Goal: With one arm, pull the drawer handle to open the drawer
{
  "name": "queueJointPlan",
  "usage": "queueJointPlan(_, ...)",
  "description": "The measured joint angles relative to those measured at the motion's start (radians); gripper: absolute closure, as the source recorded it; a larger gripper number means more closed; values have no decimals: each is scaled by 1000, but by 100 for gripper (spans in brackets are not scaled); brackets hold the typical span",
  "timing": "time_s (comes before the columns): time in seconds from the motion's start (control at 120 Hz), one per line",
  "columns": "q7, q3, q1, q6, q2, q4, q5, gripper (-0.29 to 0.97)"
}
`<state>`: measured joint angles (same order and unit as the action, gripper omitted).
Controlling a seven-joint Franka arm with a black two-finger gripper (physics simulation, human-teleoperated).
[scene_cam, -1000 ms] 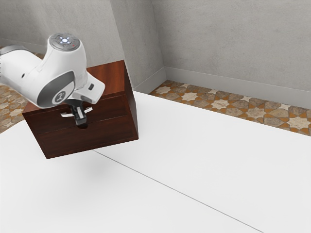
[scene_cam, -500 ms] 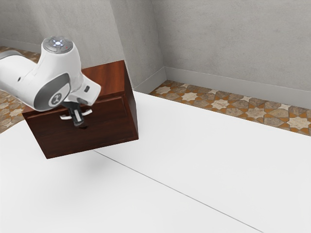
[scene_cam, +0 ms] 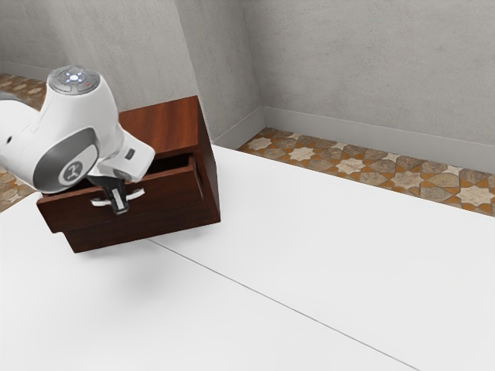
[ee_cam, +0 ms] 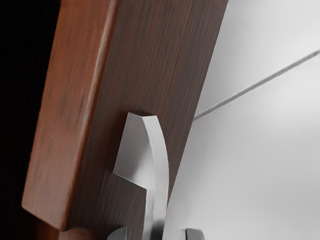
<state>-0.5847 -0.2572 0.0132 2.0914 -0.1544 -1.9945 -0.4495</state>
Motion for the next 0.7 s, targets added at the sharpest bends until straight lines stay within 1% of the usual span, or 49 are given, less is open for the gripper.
queueJointPlan(0.225,6,-3,-48,-2,-84,-69,4,70)
queueJointPlan(0.358,10,-4,-52,-4,-124,-107,4,72)
queueJointPlan(0.7,21,7,-52,-10,-232,-200,3,71)
